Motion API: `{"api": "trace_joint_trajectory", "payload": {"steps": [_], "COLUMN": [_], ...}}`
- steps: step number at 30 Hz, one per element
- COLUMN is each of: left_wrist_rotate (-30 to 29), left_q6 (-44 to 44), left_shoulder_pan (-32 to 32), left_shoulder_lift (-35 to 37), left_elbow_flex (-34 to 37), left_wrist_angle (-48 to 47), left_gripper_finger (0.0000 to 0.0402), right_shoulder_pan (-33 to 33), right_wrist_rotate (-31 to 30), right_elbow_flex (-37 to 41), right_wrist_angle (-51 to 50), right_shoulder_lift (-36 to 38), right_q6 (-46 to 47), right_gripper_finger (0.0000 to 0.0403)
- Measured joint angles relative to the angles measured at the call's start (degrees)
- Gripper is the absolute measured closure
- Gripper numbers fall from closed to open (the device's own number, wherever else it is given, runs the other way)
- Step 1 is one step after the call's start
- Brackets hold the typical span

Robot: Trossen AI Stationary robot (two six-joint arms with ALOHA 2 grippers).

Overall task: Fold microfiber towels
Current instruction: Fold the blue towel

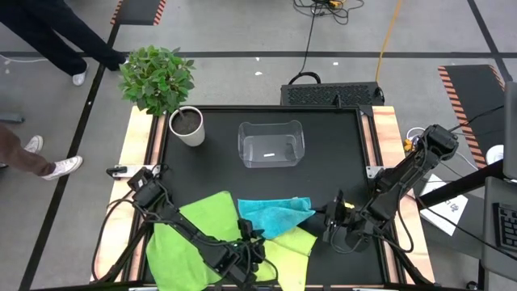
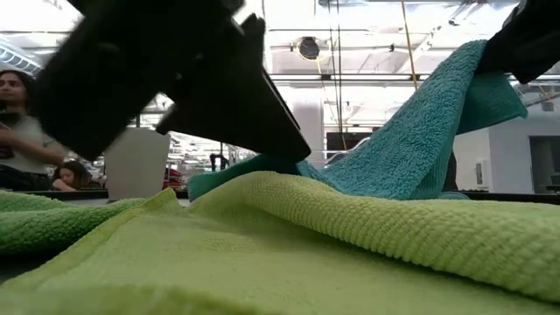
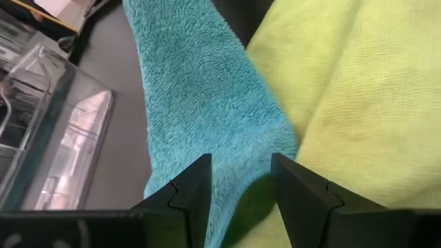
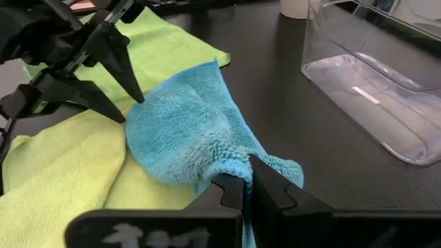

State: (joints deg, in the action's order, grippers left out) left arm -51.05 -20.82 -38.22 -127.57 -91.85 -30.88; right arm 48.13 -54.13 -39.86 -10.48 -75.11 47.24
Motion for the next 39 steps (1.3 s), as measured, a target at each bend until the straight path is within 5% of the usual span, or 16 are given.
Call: {"api": "trace_joint_trajectory", "payload": {"steps": [12, 22, 39], "left_wrist_rotate": [5.24, 0.50, 6.25], "left_q6": [3.81, 7.08, 13.69], "left_shoulder_pan": [1.30, -0.44, 1.25], "left_shoulder_lift": [0.00, 0.13, 0.17], "left_elbow_flex": [0.00, -0.06, -0.07], "left_wrist_angle": [-5.81, -9.96, 0.99], "left_gripper_finger": [0.0250, 0.0250, 0.0250], "right_shoulder_pan": [-0.10, -0.10, -0.15], "right_wrist_rotate": [0.22, 0.24, 0.24], "right_elbow_flex": [0.00, 0.00, 0.00], "right_wrist_angle": [0.44, 1.25, 2.34], "right_shoulder_lift": [0.00, 0.00, 0.00], "right_q6": [-0.73, -1.51, -2.80], "right_gripper_finger": [0.0403, 0.0403, 0.0403]}}
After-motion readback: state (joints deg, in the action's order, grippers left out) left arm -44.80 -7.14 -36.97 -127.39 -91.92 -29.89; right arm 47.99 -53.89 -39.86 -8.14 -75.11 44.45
